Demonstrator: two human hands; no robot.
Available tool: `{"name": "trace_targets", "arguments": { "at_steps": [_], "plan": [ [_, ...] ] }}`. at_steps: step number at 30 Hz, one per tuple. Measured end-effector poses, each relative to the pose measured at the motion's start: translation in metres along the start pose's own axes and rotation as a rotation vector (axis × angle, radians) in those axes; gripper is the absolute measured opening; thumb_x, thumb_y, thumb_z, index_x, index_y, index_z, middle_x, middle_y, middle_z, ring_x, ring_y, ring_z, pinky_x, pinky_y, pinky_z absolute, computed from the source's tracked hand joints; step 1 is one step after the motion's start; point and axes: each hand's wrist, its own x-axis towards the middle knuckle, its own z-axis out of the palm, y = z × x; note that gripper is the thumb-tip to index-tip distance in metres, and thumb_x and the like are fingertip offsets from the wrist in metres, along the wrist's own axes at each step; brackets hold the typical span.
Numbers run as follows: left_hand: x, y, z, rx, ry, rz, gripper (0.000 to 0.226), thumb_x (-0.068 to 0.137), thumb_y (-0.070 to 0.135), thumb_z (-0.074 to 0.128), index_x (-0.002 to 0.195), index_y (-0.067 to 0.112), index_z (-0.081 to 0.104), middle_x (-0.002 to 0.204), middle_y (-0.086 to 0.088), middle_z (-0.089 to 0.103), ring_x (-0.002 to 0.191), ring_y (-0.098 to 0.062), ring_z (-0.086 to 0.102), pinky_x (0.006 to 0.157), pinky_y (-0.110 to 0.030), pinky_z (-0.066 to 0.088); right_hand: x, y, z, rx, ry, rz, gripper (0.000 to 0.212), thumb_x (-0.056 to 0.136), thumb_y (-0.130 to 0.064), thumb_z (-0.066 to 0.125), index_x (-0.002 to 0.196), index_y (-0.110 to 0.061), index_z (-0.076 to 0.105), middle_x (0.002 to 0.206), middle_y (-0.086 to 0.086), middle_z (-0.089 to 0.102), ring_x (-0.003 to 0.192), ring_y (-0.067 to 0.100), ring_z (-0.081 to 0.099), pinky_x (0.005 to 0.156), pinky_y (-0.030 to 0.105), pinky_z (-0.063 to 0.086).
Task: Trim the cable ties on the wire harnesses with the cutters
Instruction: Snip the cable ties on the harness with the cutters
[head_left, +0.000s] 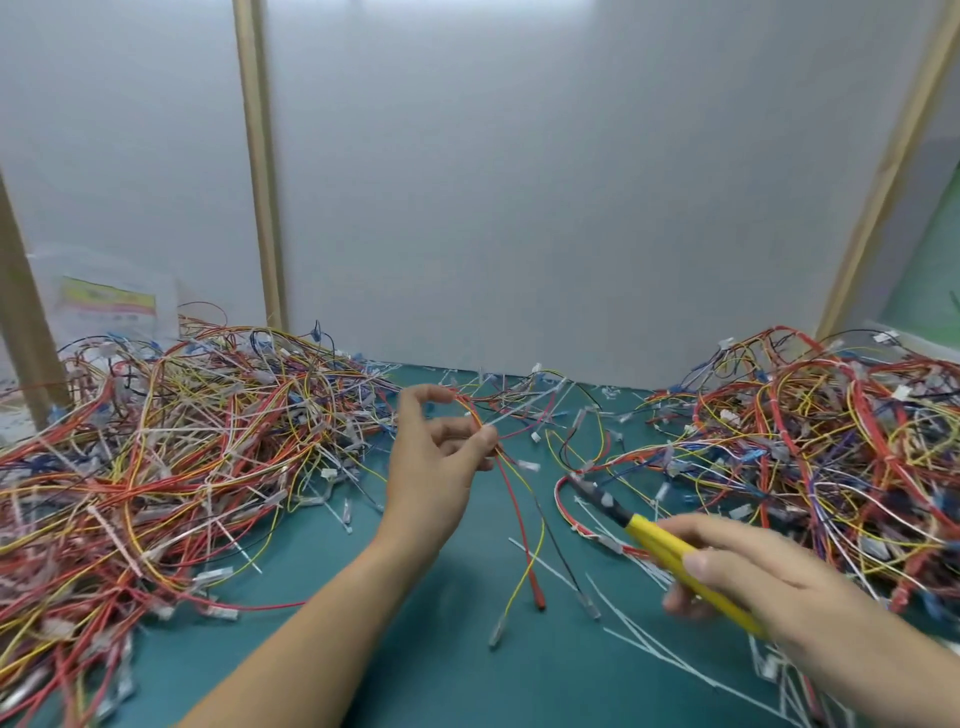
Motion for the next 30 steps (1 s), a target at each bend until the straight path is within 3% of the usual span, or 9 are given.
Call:
{"name": "trace_targets", "arguments": {
  "at_steps": [4,7,11,17,23,30],
  "plan": [
    [-0.009,0.002,0.007,0.076,-0.116,0.079,0.019,0.084,0.001,0.074,0.09,0.019,0.07,0.081,-0.002,0.073,0.072,-0.019,0.071,0.071,-0.026,0.057,0.018,-0.006,0.025,0.204,0.013,-0.041,0.021,0.103,-0.018,0.046,0.105,-0.012,0.066,0.077,0.021,0.071,0.072,0.028,0.068,0.08,0.042,0.058],
    [-0.018,0.003,0.011,0.087,-0.19,0.087,0.026,0.082,0.007,0.078,0.097,0.028,0.073,0.092,0.003,0.073,0.076,-0.017,0.072,0.073,-0.023,0.056,0.026,-0.003,0.038,0.308,0.089,-0.068,0.029,0.095,-0.039,0.054,0.097,-0.015,0.069,0.072,0.026,0.066,0.064,0.029,0.064,0.073,0.049,0.057],
    [-0.022,0.002,0.015,0.114,-0.247,0.079,0.043,0.081,0.006,0.078,0.112,0.033,0.068,0.099,0.007,0.07,0.08,-0.024,0.073,0.08,-0.033,0.06,0.027,0.006,0.043,0.259,0.122,-0.072,0.038,0.076,-0.062,0.05,0.084,-0.03,0.07,0.07,0.019,0.067,0.06,0.033,0.066,0.069,0.044,0.056],
    [-0.025,0.006,0.016,0.134,-0.28,0.082,0.046,0.081,0.003,0.079,0.117,0.029,0.066,0.11,0.011,0.071,0.077,-0.015,0.072,0.072,-0.02,0.054,0.028,0.021,0.038,0.19,0.177,-0.06,0.036,0.076,-0.065,0.047,0.083,-0.038,0.068,0.069,0.011,0.068,0.055,0.024,0.066,0.064,0.034,0.053],
    [-0.027,0.008,0.017,0.143,-0.307,0.067,0.05,0.079,0.004,0.081,0.119,0.028,0.066,0.111,0.013,0.072,0.08,-0.013,0.074,0.074,-0.019,0.055,0.028,0.024,0.042,0.134,0.231,-0.114,0.033,0.074,-0.064,0.048,0.087,-0.04,0.067,0.069,0.0,0.066,0.054,0.013,0.064,0.056,0.018,0.049],
    [-0.027,0.009,0.016,0.146,-0.335,0.057,0.048,0.078,0.007,0.082,0.117,0.031,0.066,0.11,0.012,0.073,0.08,-0.014,0.075,0.078,-0.021,0.057,0.028,0.027,0.047,0.042,0.293,-0.179,0.035,0.078,-0.064,0.046,0.094,-0.04,0.066,0.089,-0.014,0.061,0.078,0.012,0.062,0.076,0.034,0.05]
  ]
}}
